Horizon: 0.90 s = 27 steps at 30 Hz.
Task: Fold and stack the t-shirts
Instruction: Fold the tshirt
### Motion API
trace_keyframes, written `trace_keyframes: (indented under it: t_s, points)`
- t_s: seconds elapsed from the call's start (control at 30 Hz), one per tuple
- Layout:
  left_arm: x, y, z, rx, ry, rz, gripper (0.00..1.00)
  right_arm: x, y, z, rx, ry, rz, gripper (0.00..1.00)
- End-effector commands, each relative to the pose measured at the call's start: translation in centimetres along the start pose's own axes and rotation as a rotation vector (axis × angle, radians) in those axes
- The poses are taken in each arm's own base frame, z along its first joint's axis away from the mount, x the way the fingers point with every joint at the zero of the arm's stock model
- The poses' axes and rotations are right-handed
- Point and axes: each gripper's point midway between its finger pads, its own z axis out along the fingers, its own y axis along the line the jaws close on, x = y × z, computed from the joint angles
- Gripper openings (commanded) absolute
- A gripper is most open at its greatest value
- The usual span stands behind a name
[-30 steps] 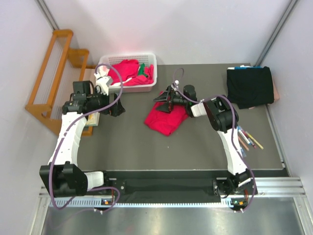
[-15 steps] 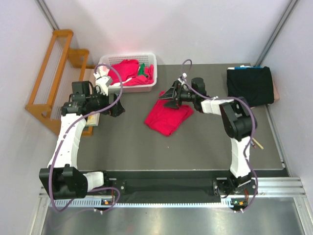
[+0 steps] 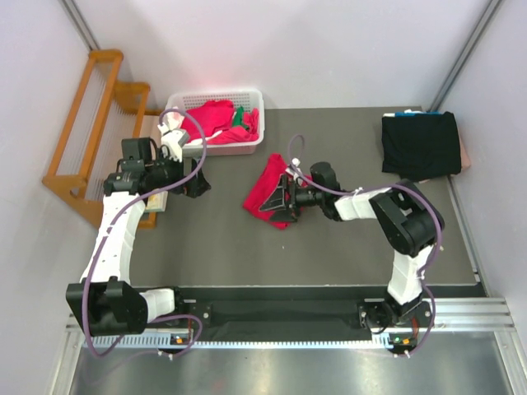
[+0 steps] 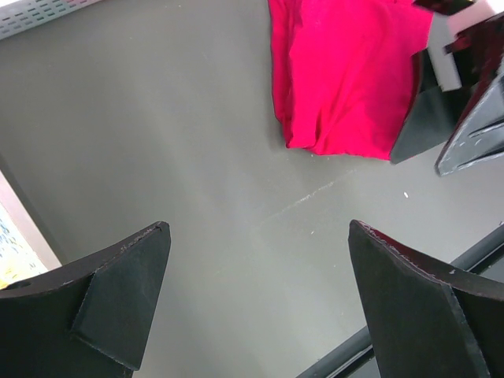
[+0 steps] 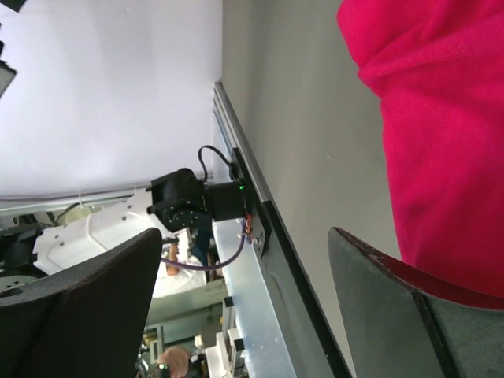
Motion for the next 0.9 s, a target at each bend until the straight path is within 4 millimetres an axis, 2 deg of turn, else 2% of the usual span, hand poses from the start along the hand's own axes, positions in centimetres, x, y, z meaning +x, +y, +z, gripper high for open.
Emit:
trace_keyframes:
  t_s: [0.0, 0.07, 0.17, 0.37, 0.47, 0.57, 0.63, 0.73, 0.83, 0.87]
  points:
    - [-0.4, -0.2, -0.5, 0.001, -0.029, 0.007, 0.99, -0.4, 1.4, 1.2, -0.077, -0.009, -0.066, 0.86]
    - [-0.3, -0.1, -0.5, -0.005, -0.029, 0.013, 0.99, -0.7, 1.3, 1.5, -0.075, -0.011, -0.074, 0.85]
    - [-0.4, 0.1, -0.6, -0.014, -0.029, 0.019, 0.99, -0.7, -0.1, 1.8, -0.045, -0.011, -0.045, 0.85]
    - [-0.6, -0.1, -0.7, -0.011, -0.033, 0.026, 0.99, 0.7, -5.7, 2.0, 0.070, -0.002, 0.052, 0.85]
    - [-0.7, 0.0, -0.7, -0.012, -0.034, 0.029, 0.99, 1.5, -7.8, 1.9, 0.109, 0.008, 0.086, 0.85]
    - [-0.6, -0.1, -0.7, -0.009, -0.032, 0.027, 0.99, 1.8, -8.6, 1.6, 0.126, 0.010, 0.099, 0.85]
    - [-0.6, -0.1, -0.8, -0.010, -0.033, 0.030, 0.99, 1.6, -8.2, 1.4, 0.120, 0.010, 0.096, 0.85]
    - [-0.7, 0.0, -0.8, -0.013, -0.033, 0.032, 0.99, 0.6, -5.6, 1.3, 0.087, 0.002, 0.048, 0.85]
    - [-0.9, 0.0, -0.9, -0.014, -0.036, 0.034, 0.99, -0.9, -1.2, 0.8, 0.035, -0.020, 0.005, 0.86]
    - [-0.9, -0.1, -0.9, -0.010, -0.036, 0.036, 0.99, -1.5, 1.1, 0.5, -0.013, -0.029, -0.030, 0.86]
